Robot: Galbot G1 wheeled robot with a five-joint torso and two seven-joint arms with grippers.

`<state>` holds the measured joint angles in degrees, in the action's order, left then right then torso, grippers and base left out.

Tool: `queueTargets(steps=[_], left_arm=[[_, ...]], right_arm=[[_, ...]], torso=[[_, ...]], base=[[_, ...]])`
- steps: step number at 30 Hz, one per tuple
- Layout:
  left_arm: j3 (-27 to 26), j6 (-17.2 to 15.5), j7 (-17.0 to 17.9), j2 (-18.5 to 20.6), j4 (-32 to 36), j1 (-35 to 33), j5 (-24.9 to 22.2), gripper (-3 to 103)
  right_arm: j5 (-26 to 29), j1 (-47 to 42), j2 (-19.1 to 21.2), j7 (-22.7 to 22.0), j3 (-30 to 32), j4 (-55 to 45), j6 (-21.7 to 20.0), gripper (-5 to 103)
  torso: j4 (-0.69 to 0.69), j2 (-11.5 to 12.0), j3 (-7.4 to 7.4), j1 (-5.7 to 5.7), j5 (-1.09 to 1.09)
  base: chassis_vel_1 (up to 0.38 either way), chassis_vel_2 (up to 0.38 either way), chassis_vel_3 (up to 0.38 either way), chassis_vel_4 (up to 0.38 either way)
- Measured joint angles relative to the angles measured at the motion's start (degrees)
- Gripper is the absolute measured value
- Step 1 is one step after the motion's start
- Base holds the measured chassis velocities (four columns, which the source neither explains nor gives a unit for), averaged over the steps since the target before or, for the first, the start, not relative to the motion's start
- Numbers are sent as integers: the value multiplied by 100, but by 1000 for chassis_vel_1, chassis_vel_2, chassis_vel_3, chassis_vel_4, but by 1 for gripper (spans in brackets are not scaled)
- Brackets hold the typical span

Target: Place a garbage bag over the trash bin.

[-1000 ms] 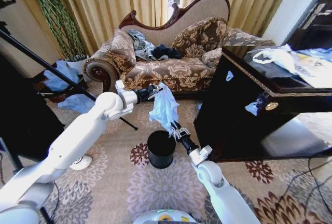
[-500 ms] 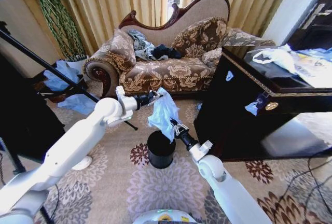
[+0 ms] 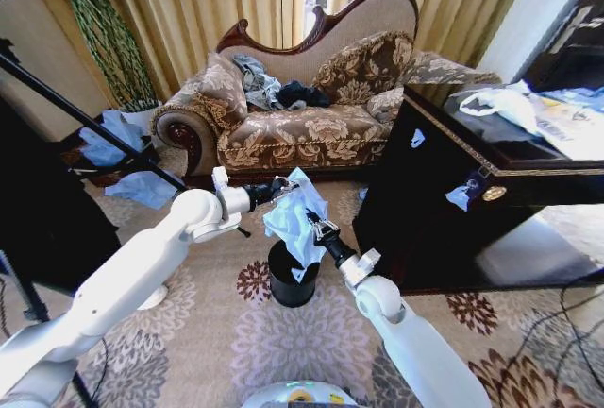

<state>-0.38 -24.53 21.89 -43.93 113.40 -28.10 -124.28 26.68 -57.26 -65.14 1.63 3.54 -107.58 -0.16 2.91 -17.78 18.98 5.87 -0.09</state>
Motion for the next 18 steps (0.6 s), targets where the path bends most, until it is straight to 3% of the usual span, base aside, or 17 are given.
queueTargets(steps=[11, 18], left_arm=[[-70, -95, -194, 82, 7, -227, 177, 0], [7, -48, -211, -3, -47, -143, 222, 0]], right_arm=[[-301, 122, 268, -132, 108, -172, -114, 0], [-294, 236, 200, -118, -108, -194, -119, 0]], torso=[[0, 0, 0, 0, -1], [-1, 0, 0, 0, -1]], base=[[0, 0, 0, 0], [0, 0, 0, 0]])
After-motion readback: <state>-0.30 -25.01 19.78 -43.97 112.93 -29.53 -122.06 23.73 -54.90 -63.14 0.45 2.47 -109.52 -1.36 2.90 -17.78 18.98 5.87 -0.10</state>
